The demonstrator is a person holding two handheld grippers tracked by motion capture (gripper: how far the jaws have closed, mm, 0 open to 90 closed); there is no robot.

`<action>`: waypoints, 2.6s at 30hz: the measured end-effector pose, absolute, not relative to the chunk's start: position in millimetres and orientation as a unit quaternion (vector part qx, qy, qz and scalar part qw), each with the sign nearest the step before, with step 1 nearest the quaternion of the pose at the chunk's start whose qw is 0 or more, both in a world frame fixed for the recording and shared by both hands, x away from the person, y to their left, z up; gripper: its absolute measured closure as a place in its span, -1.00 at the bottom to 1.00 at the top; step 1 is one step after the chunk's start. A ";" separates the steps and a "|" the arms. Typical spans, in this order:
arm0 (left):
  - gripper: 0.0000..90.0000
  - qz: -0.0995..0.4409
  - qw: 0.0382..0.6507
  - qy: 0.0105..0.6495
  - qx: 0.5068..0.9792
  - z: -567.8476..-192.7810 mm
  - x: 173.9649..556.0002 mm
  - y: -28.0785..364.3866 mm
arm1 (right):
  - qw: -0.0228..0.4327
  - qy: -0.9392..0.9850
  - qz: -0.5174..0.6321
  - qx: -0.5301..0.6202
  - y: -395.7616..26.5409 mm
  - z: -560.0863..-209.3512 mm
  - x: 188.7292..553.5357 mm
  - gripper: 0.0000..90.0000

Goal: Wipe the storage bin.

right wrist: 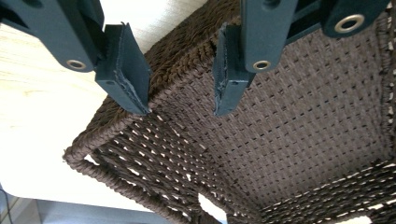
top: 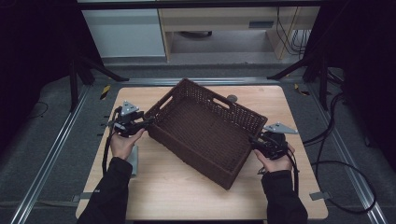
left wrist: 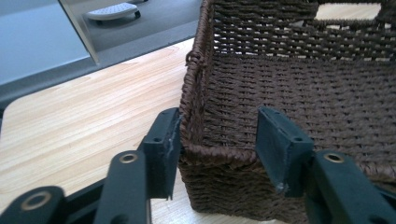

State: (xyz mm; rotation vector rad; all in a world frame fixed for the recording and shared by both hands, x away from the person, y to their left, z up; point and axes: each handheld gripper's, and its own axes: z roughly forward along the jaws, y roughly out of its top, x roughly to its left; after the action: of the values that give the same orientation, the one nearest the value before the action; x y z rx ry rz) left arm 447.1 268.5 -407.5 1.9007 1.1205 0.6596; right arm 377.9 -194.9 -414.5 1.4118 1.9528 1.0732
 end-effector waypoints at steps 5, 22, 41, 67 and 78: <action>0.31 0.256 0.413 0.445 0.753 -406.9 451.1 273.0 | 0.251 0.719 0.391 0.517 -195.7 -414.8 382.3 0.25; 0.41 0.238 0.408 0.454 0.756 -414.7 455.0 276.0 | 0.261 0.710 0.408 0.511 -200.7 -408.8 379.2 0.14; 0.41 0.209 0.404 0.461 0.762 -422.8 452.4 280.1 | 0.255 0.735 0.383 0.498 -188.9 -417.2 383.8 0.27; 0.46 0.206 0.396 0.448 0.775 -422.5 415.6 271.4 | 0.251 0.737 0.393 0.490 -198.1 -416.5 388.9 0.56; 0.42 0.223 0.383 0.429 0.787 -424.2 387.4 261.8 | 0.252 0.744 0.387 0.484 -200.7 -415.5 385.9 0.39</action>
State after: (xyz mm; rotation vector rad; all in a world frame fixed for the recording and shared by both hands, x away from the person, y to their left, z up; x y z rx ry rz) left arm 387.4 261.8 -424.2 2.0074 1.0929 0.5690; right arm 385.9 -200.7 -415.5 1.3157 2.0234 1.0517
